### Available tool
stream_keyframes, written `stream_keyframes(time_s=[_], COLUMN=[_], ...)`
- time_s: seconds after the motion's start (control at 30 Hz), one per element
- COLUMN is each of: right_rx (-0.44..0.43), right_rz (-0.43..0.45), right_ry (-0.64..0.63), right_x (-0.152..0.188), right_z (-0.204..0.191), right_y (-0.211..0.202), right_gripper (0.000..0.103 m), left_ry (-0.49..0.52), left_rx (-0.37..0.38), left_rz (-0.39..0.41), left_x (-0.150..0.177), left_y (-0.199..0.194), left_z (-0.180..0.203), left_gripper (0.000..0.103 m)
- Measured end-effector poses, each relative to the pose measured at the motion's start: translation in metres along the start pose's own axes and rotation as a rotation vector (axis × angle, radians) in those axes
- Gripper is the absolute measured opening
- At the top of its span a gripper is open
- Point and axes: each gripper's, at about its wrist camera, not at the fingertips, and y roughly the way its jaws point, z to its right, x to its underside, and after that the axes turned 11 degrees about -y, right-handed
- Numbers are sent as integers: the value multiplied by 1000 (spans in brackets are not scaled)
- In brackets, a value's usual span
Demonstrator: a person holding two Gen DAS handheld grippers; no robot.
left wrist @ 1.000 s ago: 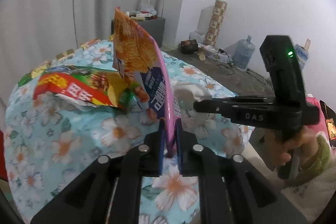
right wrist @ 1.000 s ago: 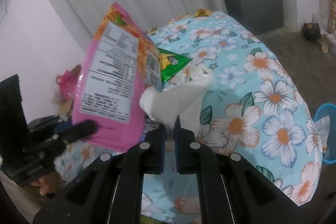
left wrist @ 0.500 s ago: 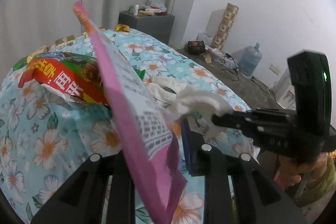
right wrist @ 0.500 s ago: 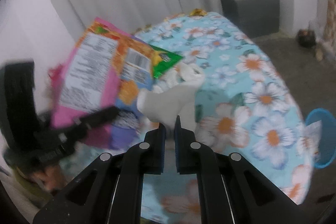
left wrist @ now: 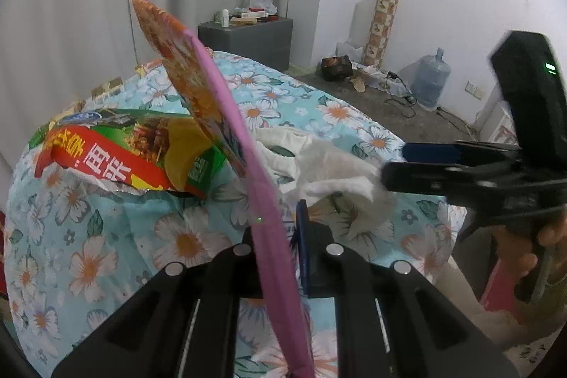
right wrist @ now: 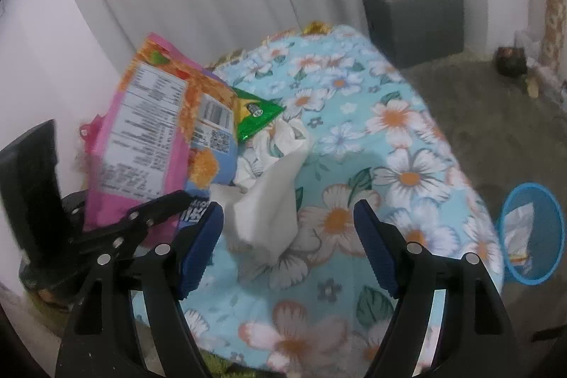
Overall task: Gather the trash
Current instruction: 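Lift the pink bag and white cloth off the bed cover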
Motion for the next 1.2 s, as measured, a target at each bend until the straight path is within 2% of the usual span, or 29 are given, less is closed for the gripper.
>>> stream_keyframes(time_s=[0.23,0.4,0.67,0.8,1.07,1.2], right_rx=[-108,-122,-104,-93,-162,-180], right_rz=[-43,-85,-104,-108,-88,-66], right_ry=[53,73,84,93,190,226], right_x=[-8,-11,-10,-11,-5,-3], right_z=[3,2,1,2,16,21], right_y=[34,53,65,69,70,64], right_gripper=[72,61,47,35,15,13], left_ry=[21,38,46,49,58,58], left_rx=[-27,-37,-44,-44,-38,-39], left_rz=[0,1,1,1,-8,-6], left_x=[0,1,3,3,3,3], left_y=[-2,-2,-2,-2,-3,-3], left_z=[1,7,8,8,8,6], left_gripper=[10,10,10,10,10,10])
